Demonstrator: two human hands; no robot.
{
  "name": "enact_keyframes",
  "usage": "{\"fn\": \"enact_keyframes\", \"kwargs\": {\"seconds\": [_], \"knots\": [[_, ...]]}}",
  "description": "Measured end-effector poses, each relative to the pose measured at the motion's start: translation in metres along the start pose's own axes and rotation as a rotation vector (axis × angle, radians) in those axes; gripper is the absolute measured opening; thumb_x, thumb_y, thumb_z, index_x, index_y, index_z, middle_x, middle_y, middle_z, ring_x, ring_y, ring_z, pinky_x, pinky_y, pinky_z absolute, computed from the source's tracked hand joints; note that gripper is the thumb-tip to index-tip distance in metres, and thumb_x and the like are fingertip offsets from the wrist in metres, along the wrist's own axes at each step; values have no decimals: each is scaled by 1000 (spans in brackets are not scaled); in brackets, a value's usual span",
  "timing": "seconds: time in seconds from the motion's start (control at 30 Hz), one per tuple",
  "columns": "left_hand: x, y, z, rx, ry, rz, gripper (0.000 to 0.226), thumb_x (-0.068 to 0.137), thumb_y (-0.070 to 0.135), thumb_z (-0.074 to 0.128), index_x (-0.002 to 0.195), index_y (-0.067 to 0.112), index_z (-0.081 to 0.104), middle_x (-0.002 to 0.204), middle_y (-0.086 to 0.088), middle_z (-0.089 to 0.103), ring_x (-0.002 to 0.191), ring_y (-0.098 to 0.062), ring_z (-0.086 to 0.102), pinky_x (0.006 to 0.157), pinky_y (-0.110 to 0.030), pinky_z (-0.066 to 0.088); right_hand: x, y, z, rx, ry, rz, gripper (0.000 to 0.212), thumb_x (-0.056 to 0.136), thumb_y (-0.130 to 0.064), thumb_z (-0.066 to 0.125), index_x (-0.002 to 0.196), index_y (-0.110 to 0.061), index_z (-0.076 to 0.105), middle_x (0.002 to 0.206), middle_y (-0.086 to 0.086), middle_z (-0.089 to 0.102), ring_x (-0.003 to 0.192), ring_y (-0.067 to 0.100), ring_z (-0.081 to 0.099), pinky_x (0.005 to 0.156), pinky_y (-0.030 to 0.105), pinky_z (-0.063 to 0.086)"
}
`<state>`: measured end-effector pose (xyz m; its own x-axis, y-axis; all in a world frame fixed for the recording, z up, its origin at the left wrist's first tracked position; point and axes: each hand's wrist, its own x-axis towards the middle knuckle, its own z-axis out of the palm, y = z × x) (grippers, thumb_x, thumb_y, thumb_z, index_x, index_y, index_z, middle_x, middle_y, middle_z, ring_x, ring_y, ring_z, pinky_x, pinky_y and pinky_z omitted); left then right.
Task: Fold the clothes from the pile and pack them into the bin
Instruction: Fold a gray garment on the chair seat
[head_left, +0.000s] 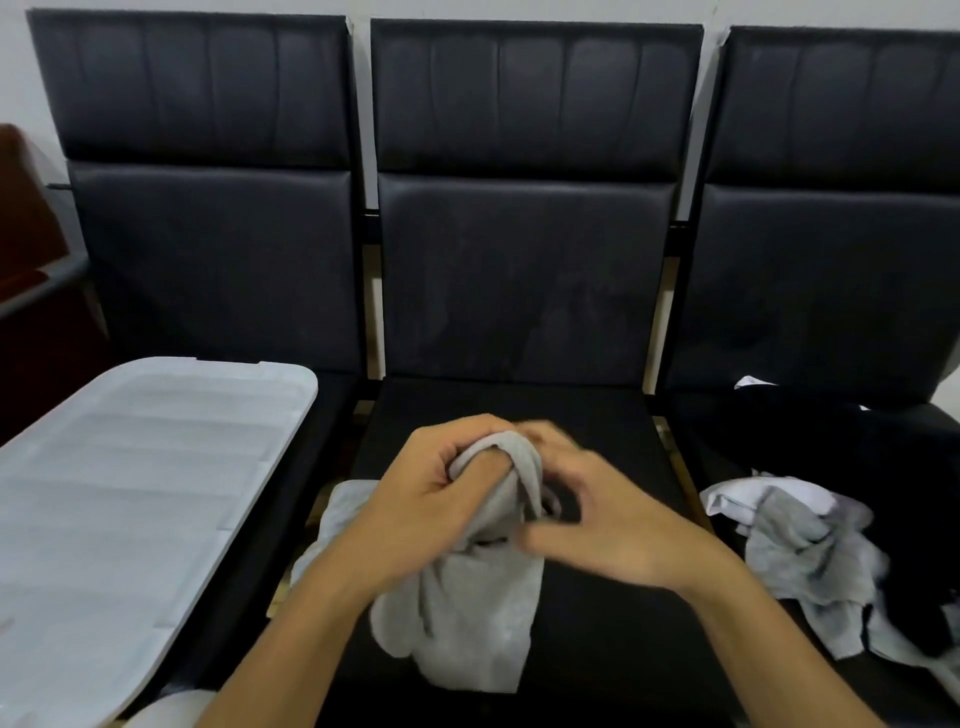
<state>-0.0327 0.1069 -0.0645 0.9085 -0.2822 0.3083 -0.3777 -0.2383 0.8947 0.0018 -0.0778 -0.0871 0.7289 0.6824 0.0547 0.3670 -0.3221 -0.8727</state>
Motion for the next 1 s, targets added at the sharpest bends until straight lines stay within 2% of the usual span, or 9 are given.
{"fn": "enact_keyframes", "kwargs": {"seconds": [0.07, 0.17, 0.27, 0.4, 0.53, 0.73, 0.8, 0.87, 1.0], "knots": [[-3, -1, -8, 8, -49, -8, 23, 97, -1, 51, 96, 8, 73, 92, -4, 73, 92, -20, 70, 80, -24, 54, -1, 5, 5, -1, -55, 105, 19, 85, -22, 74, 103, -18, 71, 104, -2, 66, 96, 13, 66, 85, 38, 57], [-11, 1, -28, 19, -59, -76, 18, 95, 14, 58, 93, 15, 76, 89, -2, 74, 88, -15, 71, 73, -19, 53, -6, 17, -6, -72, -106, 234, 27, 82, -29, 75, 68, -10, 61, 66, 6, 59, 60, 20, 55, 60, 39, 44], [-18, -3, -54, 113, 75, -104, 22, 91, 12, 62, 86, 26, 78, 82, 1, 75, 82, -12, 71, 69, -17, 53, -18, 19, -27, -77, -56, 208, 37, 82, -17, 71, 52, -18, 50, 59, 4, 47, 56, 17, 43, 57, 38, 34], [-26, -10, -79, 257, 304, -118, 41, 89, -5, 61, 81, 32, 77, 78, 7, 75, 79, -8, 70, 69, -13, 52, -33, 22, -52, -37, 41, 219, 46, 90, -22, 69, 63, 10, 51, 61, 24, 43, 55, 26, 39, 55, 36, 33], [-30, -17, -90, 323, 453, -138, 35, 87, 2, 67, 75, 33, 78, 77, 14, 74, 78, -1, 67, 68, -6, 49, -49, 23, -71, -68, 197, 212, 49, 90, -10, 67, 54, -9, 33, 53, 4, 30, 50, 12, 30, 52, 24, 31], [-30, -39, -90, 520, 411, -160, 41, 90, -4, 60, 82, 35, 70, 79, 20, 71, 81, 5, 63, 68, -2, 44, -54, 24, -77, -166, 487, 195, 10, 95, -23, 59, 90, -14, 58, 64, -11, 58, 51, 4, 53, 45, 16, 41], [-32, -51, -96, 657, 334, -192, 45, 90, -7, 56, 84, 37, 66, 72, 14, 69, 76, -2, 64, 65, -4, 44, -55, 29, -80, -379, 559, 234, 24, 95, -42, 49, 90, -25, 65, 70, -14, 65, 64, 3, 62, 51, 22, 51], [-34, -64, -98, 802, 187, -258, 46, 89, -4, 55, 82, 41, 60, 71, 11, 68, 68, -6, 63, 59, -11, 45, -56, 32, -82, -507, 504, 278, 45, 89, -58, 39, 82, -24, 68, 68, -6, 64, 67, 6, 62, 58, 29, 53], [-35, -77, -99, 974, 101, -506, 40, 73, 0, 54, 56, 36, 53, 59, 1, 58, 60, -23, 59, 51, -31, 42, -71, 27, -90, -223, 289, 379, 33, 94, -45, 47, 79, -27, 70, 52, 2, 55, 37, 15, 45, 40, 24, 40]]}}
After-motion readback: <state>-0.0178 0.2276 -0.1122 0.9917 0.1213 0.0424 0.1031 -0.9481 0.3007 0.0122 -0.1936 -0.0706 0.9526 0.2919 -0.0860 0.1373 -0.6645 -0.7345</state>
